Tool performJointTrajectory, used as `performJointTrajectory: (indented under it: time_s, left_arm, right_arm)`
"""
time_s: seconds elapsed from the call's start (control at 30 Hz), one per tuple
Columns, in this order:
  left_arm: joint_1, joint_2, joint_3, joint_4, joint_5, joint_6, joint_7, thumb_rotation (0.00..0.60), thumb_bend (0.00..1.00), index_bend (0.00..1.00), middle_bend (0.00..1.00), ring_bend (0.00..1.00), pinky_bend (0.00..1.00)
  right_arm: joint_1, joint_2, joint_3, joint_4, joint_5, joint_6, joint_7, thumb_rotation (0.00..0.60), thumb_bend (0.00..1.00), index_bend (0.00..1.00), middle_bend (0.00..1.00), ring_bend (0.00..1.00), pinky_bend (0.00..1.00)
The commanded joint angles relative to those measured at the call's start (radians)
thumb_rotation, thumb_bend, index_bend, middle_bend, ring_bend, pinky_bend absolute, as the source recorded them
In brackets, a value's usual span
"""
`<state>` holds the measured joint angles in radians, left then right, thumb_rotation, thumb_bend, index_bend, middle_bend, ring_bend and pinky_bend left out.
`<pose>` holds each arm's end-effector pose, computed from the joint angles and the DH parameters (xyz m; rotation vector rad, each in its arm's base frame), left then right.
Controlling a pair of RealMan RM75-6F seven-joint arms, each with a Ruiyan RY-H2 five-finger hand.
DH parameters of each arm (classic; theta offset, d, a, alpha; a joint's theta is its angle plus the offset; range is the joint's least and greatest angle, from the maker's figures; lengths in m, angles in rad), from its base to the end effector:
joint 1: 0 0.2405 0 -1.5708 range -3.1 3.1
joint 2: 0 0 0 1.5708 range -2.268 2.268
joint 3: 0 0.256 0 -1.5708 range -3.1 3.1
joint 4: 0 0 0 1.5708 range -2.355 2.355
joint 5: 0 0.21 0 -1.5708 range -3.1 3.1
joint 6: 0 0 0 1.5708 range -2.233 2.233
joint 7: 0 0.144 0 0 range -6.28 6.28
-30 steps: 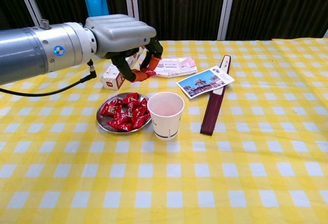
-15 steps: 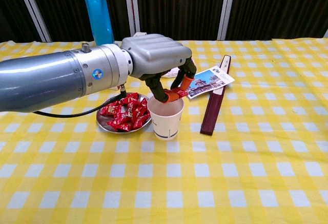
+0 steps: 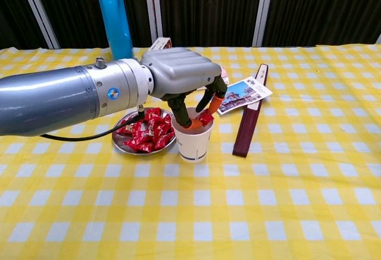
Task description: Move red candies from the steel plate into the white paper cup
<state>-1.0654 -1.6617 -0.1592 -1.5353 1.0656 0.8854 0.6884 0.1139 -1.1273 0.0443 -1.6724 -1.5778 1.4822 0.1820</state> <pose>-0.0165 0.3267 -0.0672 -2.2574 -0.4502 -0.9349 -0.2828 -0.1864 0.1461 1.3915 -1.0583 1.1504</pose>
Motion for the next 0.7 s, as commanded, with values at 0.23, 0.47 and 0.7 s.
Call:
performJointTrajectory:
  time_s: [0.23,0.47,0.7]
  left_arm:
    - [0.009,0.014,-0.001,-0.012,0.02,0.016,-0.036,0.6,0.3,0.39,0.48,0.86,0.94]
    - [0.027,0.051,-0.006,-0.03,0.034,0.046,-0.056,0.6,0.3,0.37,0.45,0.86,0.94]
    - [0.051,0.135,0.025,-0.055,-0.041,0.038,-0.002,0.6,0.25,0.32,0.38,0.86,0.94]
  right_arm:
    - [-0.001,-0.002,-0.001,0.001,-0.001,0.002,-0.003,0.6,0.39,0.0,0.0,0.0,0.0]
    - [-0.002,-0.001,0.0,0.002,-0.001,0.003,0.001,0.6,0.39,0.0,0.0,0.0,0.0]
    - [0.0,-0.001,-0.001,0.001,-0.003,0.001,0.0,0.6,0.39,0.0,0.0,0.0,0.0]
